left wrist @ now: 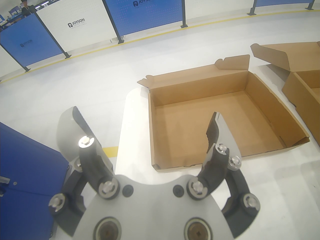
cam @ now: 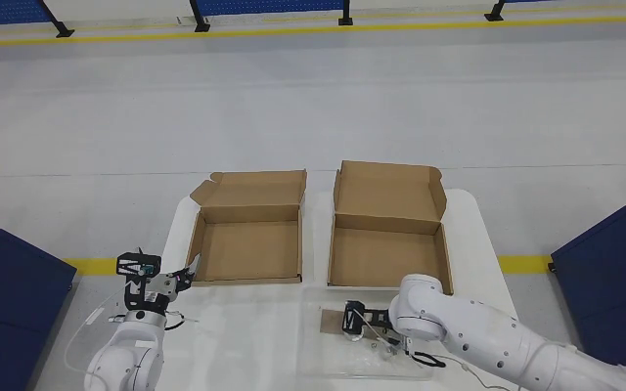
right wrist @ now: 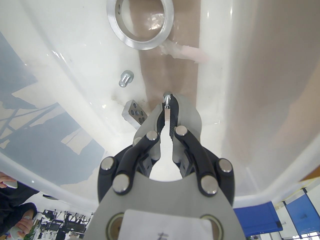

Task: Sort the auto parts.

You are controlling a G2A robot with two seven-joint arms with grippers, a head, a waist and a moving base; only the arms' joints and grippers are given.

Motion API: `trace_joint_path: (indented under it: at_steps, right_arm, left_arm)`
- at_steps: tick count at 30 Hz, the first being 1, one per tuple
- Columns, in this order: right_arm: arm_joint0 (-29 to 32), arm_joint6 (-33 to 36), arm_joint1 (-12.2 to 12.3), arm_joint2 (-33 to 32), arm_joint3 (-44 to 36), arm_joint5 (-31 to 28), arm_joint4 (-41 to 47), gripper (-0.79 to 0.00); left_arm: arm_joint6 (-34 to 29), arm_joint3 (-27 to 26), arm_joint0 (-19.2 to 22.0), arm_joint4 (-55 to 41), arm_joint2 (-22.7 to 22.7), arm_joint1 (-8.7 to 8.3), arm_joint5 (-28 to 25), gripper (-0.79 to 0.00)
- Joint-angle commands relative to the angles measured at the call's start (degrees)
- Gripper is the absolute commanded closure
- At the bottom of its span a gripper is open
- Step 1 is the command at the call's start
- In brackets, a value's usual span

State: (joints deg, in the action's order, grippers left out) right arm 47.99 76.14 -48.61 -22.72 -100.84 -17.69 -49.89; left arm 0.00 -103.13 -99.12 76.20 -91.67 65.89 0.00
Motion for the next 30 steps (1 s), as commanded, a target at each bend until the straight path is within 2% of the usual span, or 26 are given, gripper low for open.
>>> trace_joint_path:
  at_steps: [1,7,18,21,25,30]
  right_arm:
    - [0.27,0.5,0.33,-0.85,-0.9,0.06,0.36,0.0]
    - [1.71,3.07,1.86,-3.88,-4.71,-1.04,2.25,0.0]
    - [1.71,3.07,1.86,-3.88,-4.71,-1.04,2.25,0.0]
    - [2.17,0.55,2.05,-4.87,-4.34,-1.43,2.65,0.0]
    - [3.04,-1.5,3.69,-9.46,-4.43,-4.71,7.89,0.0]
    - [6.66,-4.45,7.04,-17.27,-4.27,-11.33,17.1,0.0]
  left_arm:
    - [0.0,0.0,0.0,0.0,0.0,0.0,0.0,-0.785]
    - [0.0,0.0,0.0,0.0,0.0,0.0,0.0,-0.785]
    - [0.0,0.0,0.0,0.0,0.0,0.0,0.0,-0.785]
    - [0.0,0.0,0.0,0.0,0.0,0.0,0.0,-0.785]
    - [0.0,0.0,0.0,0.0,0.0,0.0,0.0,-0.785]
    - [0.0,0.0,0.0,0.0,0.0,0.0,0.0,-0.785]
